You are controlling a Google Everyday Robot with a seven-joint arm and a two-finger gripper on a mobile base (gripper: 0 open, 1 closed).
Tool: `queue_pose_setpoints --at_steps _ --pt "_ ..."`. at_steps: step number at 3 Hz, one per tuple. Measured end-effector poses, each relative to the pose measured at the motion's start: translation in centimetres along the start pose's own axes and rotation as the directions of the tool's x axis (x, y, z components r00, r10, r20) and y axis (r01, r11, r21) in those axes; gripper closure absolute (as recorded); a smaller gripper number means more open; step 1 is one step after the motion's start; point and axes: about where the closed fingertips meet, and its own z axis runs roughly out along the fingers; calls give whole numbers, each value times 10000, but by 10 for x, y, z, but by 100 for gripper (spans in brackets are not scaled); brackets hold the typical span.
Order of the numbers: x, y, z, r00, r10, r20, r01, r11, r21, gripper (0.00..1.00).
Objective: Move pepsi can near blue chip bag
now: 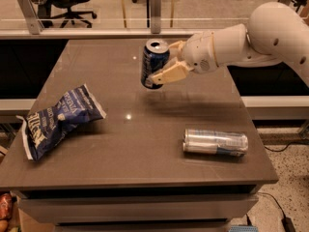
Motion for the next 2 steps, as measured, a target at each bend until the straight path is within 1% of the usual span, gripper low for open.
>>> queue_pose_setpoints --at_steps 1,2 --pt "-16 15 9 9993 -270 249 285 9977 -611 100" --pt "-27 29 17 9976 -403 571 465 9926 -1120 100"
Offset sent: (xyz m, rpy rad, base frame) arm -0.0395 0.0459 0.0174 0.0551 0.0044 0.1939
